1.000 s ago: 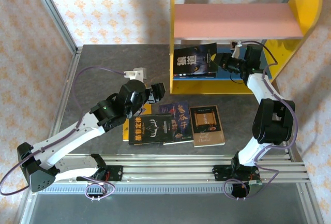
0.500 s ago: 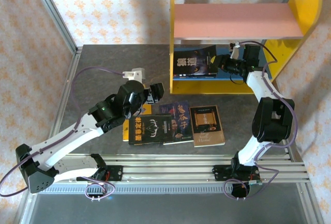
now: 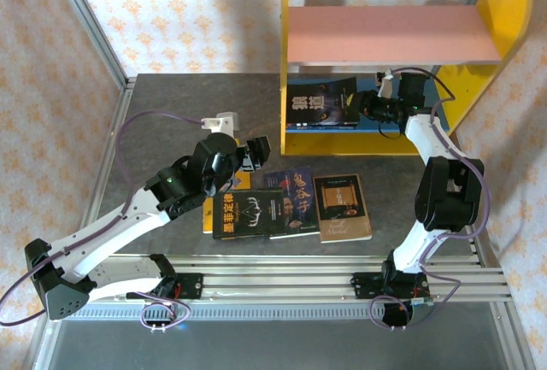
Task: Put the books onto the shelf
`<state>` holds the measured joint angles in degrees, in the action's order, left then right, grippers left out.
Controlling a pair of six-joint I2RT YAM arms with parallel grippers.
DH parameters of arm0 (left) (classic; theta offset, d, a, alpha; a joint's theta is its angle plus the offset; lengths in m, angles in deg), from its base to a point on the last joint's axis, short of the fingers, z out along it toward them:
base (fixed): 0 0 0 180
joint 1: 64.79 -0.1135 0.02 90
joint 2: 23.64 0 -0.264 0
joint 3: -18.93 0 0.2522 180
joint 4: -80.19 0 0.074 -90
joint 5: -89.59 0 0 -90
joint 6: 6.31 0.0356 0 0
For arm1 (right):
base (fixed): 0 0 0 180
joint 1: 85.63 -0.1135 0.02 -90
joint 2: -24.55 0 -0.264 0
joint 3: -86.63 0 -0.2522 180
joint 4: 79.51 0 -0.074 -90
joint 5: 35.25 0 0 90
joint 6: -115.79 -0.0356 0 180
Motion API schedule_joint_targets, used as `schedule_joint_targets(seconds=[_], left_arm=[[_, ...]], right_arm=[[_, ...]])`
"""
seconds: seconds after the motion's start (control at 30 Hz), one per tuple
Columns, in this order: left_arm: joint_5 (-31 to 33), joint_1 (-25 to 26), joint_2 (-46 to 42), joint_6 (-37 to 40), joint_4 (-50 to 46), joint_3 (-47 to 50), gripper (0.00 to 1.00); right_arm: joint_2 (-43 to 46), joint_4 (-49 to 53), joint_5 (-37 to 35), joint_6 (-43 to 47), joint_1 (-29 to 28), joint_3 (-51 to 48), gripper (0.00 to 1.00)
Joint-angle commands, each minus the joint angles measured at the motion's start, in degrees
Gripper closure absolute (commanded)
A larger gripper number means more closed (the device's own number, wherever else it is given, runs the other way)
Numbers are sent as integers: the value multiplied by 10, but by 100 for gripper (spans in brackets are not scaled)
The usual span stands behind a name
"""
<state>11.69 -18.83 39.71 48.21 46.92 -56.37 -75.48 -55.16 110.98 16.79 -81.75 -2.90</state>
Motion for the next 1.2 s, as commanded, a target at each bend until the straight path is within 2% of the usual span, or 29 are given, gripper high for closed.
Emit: schedule_joint_targets(seconds=[0.0,0.23,0.6,0.9,1.17], left_arm=[[15,-6,-15,6,9,8,23],[19,-8,-19,13,5,6,22],[18,-10,-20,12,6,8,22],[16,-10,-17,13,8,6,22],[17,-10,-21,11,9,10,22]], right_arm=[[1,21,-10,15,-15,25,71],[2,50,-53,21,-15,39,52],[-3,74,-89,29,-16,54,40],[7,97,-130,42,-18,55,41],[3,104,-121,53,-31,62,54]])
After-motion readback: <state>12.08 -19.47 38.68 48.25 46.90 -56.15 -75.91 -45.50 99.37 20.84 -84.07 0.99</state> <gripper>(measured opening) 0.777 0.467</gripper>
